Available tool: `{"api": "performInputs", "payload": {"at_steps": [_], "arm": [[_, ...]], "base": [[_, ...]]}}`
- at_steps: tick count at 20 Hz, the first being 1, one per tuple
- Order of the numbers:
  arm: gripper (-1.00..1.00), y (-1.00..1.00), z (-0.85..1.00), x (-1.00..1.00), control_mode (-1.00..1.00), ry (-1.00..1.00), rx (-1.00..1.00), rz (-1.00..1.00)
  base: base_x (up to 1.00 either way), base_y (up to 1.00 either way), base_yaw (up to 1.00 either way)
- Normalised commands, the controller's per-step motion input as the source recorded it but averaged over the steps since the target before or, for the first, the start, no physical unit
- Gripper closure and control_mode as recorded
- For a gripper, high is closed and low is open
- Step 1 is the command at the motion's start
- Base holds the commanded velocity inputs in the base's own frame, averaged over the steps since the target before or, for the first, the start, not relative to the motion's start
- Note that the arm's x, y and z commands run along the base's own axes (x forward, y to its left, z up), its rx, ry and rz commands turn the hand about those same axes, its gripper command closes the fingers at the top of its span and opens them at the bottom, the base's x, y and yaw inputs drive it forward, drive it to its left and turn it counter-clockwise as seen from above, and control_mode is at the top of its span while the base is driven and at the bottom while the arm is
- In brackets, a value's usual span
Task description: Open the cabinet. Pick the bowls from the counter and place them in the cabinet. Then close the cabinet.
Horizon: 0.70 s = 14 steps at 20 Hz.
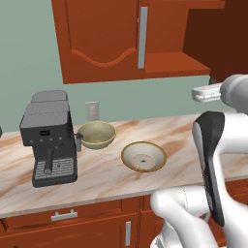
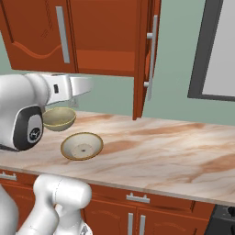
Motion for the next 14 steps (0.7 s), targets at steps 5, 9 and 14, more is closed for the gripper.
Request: {"api": "performInputs", "payload": {"at_steps": [5,9,14], "arm": [[-1.00,0.38,-0.08,-0.04,-1.00,-0.07,0.12,0.00],[-1.00,0.25,0.00,0.00,-1.00,-0.10,0.13,-0.01],[-1.00,0.22,0.00,0.00,-1.00,-0.13,0.04,-0.04]], "base": [[0.00,0.00,0.00],[0.00,0.00,0.00],[0.00,0.00,0.00]]}}
